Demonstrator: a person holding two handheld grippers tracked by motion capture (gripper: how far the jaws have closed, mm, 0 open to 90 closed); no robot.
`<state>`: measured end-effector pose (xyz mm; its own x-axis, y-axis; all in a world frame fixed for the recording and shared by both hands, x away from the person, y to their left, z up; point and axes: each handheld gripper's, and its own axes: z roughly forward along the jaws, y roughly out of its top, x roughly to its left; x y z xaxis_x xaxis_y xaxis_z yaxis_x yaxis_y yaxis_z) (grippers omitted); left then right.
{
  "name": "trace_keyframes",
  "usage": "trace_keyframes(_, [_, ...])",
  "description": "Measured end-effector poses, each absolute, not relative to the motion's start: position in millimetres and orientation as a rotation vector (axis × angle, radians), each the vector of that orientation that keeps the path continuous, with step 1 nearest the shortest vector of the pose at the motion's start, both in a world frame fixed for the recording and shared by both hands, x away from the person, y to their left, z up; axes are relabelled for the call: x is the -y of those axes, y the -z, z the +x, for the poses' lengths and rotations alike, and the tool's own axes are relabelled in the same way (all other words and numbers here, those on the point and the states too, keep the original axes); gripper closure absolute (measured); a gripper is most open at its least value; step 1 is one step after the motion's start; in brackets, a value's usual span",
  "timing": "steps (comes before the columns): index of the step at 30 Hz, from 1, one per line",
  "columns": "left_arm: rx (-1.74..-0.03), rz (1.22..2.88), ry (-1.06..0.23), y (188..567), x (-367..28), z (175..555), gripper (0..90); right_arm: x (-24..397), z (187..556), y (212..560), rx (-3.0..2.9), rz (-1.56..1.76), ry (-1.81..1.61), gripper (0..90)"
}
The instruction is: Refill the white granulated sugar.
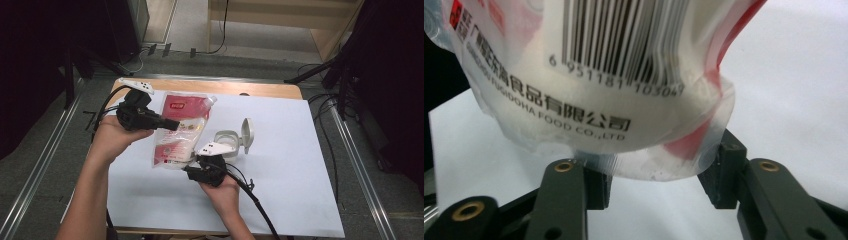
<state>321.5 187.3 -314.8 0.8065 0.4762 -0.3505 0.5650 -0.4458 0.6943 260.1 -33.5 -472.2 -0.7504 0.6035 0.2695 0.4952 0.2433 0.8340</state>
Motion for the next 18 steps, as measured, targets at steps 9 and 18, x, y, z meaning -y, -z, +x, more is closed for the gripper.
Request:
trace_keyframes(9, [-0.842,2.12,-0.029,307.0,-196.7,319.7,90.0,33.0,261.5,471.7,-2.5,0.987,-1.459,54.6])
trace_keyframes(18, [-0.887,2.103,-0.119,315.5,-200.8,327.3,90.0,39.9,266.4,464.2,-2.576,0.886,-1.459,54.6])
